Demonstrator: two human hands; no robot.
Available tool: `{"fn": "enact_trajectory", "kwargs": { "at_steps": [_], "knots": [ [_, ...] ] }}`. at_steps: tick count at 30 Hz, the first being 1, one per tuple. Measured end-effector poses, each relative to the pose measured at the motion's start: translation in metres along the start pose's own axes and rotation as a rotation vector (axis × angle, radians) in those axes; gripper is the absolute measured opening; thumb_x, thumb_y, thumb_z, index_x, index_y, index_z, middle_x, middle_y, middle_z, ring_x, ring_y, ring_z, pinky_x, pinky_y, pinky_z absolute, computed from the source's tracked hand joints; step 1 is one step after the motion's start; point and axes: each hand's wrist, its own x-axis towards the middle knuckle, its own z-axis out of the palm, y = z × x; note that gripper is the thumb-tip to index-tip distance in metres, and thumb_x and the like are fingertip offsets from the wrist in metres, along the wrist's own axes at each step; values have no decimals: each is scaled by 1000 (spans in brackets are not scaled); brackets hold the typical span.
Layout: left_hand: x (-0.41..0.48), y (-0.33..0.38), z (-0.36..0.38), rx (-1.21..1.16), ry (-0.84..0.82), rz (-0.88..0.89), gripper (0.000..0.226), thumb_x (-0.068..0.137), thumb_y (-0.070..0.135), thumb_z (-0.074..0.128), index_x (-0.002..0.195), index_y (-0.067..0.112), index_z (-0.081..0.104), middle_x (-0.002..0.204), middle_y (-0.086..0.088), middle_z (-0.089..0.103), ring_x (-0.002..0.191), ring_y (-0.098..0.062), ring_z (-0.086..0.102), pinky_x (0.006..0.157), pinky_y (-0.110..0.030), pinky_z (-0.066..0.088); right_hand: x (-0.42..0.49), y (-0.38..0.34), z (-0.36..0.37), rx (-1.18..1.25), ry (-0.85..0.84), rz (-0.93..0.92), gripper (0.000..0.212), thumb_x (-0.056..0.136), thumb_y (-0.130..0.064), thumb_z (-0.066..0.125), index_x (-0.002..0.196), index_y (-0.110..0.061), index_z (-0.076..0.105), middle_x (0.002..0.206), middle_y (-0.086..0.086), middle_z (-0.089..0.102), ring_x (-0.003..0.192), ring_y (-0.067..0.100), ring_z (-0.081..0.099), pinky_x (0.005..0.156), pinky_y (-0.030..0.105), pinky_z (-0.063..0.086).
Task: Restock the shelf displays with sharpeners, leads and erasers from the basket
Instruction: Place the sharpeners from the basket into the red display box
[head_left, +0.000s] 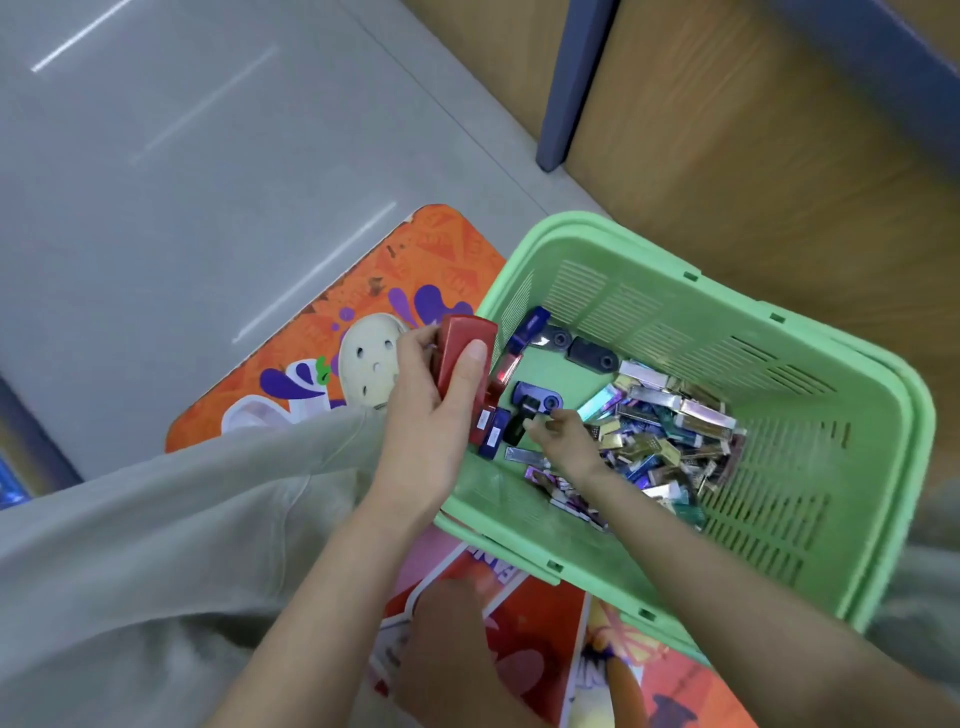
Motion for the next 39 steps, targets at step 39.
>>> {"fn": "enact_trajectory", "kwargs": {
  "at_steps": [39],
  "knots": [
    [-36,82,29,-241,140,4,24,96,37,46,107,16,43,91,2,55,70,-16,62,53,-21,53,-192,-109,-93,409,134,-686,14,84,-8,68,94,-17,63,88,6,71,75,7,63,74,24,54]
  ]
}}
